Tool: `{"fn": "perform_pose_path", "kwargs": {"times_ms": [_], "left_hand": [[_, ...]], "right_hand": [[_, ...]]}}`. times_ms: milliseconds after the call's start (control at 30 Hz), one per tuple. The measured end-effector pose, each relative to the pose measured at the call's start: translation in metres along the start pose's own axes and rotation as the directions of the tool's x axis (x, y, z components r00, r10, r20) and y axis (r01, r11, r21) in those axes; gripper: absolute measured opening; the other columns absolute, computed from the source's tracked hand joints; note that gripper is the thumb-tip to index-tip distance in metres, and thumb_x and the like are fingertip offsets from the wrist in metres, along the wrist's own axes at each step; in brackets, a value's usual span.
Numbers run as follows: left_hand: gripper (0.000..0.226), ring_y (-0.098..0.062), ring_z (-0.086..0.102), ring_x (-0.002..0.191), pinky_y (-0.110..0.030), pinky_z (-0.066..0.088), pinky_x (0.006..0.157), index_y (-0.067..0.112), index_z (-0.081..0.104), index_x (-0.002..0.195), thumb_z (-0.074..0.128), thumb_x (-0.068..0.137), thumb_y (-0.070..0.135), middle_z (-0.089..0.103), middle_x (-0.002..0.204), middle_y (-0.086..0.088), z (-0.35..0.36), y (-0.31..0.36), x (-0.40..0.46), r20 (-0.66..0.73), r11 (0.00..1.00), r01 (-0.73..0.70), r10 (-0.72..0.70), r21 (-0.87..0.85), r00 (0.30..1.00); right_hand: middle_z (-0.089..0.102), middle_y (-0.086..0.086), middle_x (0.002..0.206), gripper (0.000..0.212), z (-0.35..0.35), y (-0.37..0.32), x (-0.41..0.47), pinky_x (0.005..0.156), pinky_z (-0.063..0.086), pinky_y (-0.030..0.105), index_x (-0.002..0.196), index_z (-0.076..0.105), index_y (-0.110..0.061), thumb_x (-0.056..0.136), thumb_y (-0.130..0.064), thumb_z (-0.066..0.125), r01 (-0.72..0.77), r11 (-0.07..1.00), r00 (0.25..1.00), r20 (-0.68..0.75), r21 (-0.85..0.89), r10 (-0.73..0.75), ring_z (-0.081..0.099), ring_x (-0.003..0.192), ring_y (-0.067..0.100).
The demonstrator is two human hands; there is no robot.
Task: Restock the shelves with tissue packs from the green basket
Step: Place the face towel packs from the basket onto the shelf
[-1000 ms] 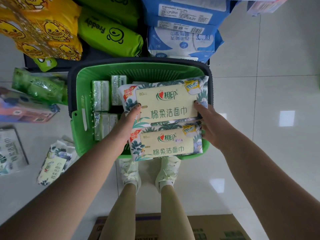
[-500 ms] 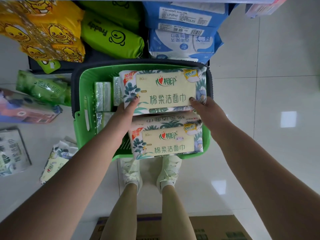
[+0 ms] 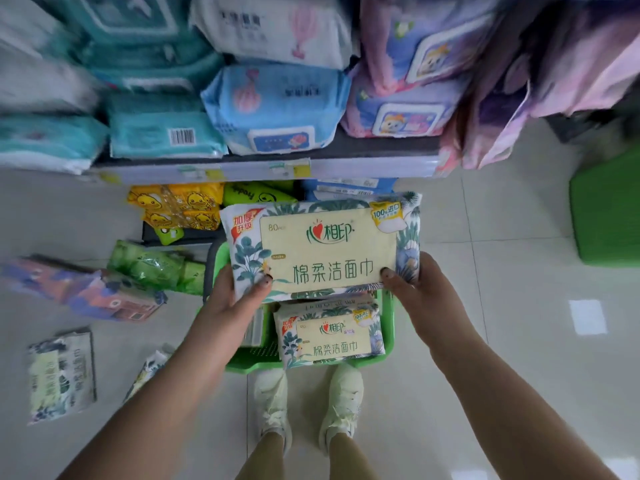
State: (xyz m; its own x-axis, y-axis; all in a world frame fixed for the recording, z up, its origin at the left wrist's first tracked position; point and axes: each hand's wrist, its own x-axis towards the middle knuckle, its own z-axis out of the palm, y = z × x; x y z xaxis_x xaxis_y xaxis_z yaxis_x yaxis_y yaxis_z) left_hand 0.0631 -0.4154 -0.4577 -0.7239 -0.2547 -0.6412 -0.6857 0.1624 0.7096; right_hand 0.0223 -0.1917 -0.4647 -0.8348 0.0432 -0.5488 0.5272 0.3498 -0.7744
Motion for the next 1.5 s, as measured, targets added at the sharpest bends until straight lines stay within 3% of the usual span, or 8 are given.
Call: {"fn": "perform_pose_path", "kwargs": {"times_ms": [200,333,433,633,833,1067,1200,1500], "left_hand": [[0.062,0.032,0.044,0.091,0.002,0.034,0.077,0.050,0.037,0.106,0.068,0.055,0.068,0.050,0.091,0.054,-0.037,0.067,-0.072,0.028,0.967,-0.226,0.231,-0.119,0.973],[0.086,0.007,0.060,0.103,-0.011,0.048,0.085,0.037,0.047,0.114,0.083,0.039,0.061,0.064,0.112,0.025,-0.060,0.093,-0.099,0.065,0.925,-0.316,0.336,-0.209,0.940],[0.097,-0.002,0.063,0.103,-0.008,0.049,0.081,0.036,0.049,0.115,0.084,0.028,0.063,0.066,0.114,0.015,-0.076,0.118,-0.105,0.044,0.904,-0.387,0.400,-0.179,0.915],[0.071,0.005,0.062,0.090,0.000,0.044,0.067,0.009,0.054,0.119,0.086,0.057,0.017,0.069,0.100,0.006,-0.108,0.174,-0.084,-0.098,0.841,-0.530,0.540,0.112,0.836],[0.059,0.014,0.054,0.087,-0.010,0.043,0.077,0.023,0.046,0.106,0.079,0.062,0.000,0.058,0.099,0.021,-0.123,0.232,-0.044,-0.215,0.752,-0.627,0.659,0.204,0.721],[0.059,-0.008,0.058,0.090,-0.028,0.044,0.079,0.020,0.038,0.110,0.079,0.069,0.010,0.058,0.098,0.015,-0.135,0.270,0.012,-0.272,0.705,-0.581,0.700,0.406,0.660],[0.055,-0.018,0.057,0.095,-0.032,0.045,0.078,0.014,0.040,0.116,0.076,0.074,0.015,0.057,0.105,0.003,-0.133,0.278,0.052,-0.298,0.722,-0.484,0.664,0.495,0.685],[0.018,-0.012,0.053,0.072,-0.025,0.041,0.060,0.007,0.048,0.085,0.060,0.088,0.020,0.056,0.084,-0.001,-0.113,0.263,0.053,-0.417,0.731,-0.490,0.677,0.475,0.606]], "right_hand": [[0.069,-0.021,0.088,0.025,-0.031,-0.068,-0.059,0.068,0.048,0.013,0.097,0.053,-0.030,0.084,-0.011,0.065,0.138,0.986,0.990,0.008,0.098,-0.139,0.063,0.080,-0.008],[0.070,-0.008,0.100,0.034,-0.051,-0.111,-0.082,0.091,0.050,0.043,0.099,0.054,-0.037,0.082,-0.012,0.068,0.246,0.962,0.968,0.024,0.117,-0.251,0.065,0.095,0.012],[0.069,-0.007,0.101,0.045,-0.063,-0.146,-0.089,0.094,0.048,0.045,0.095,0.055,-0.044,0.079,-0.004,0.069,0.362,0.923,0.929,0.034,0.131,-0.369,0.064,0.098,0.014],[0.065,-0.009,0.101,0.049,-0.063,-0.209,-0.070,0.084,0.051,0.039,0.108,0.049,-0.027,0.063,-0.023,0.070,0.539,0.840,0.842,-0.004,0.060,-0.539,0.061,0.098,0.016],[0.060,-0.014,0.097,0.043,-0.047,-0.261,-0.024,0.076,0.049,0.022,0.110,0.043,-0.022,0.078,-0.002,0.065,0.552,0.826,0.833,-0.063,0.115,-0.549,0.058,0.090,-0.001],[0.053,-0.019,0.091,0.037,-0.026,-0.301,0.034,0.057,0.041,0.001,0.108,0.039,-0.022,0.083,-0.006,0.062,0.549,0.834,0.834,-0.083,0.050,-0.545,0.051,0.080,-0.009],[0.050,-0.010,0.087,0.038,-0.017,-0.314,0.068,0.056,0.036,0.015,0.114,0.042,-0.012,0.083,-0.012,0.064,0.488,0.863,0.860,-0.093,-0.132,-0.501,0.048,0.074,0.005],[0.043,0.003,0.091,0.037,-0.001,-0.305,0.083,0.056,0.033,0.002,0.055,0.038,-0.012,0.085,-0.015,0.061,0.525,0.797,0.749,-0.283,-0.297,-0.599,0.041,0.062,0.003]]}}
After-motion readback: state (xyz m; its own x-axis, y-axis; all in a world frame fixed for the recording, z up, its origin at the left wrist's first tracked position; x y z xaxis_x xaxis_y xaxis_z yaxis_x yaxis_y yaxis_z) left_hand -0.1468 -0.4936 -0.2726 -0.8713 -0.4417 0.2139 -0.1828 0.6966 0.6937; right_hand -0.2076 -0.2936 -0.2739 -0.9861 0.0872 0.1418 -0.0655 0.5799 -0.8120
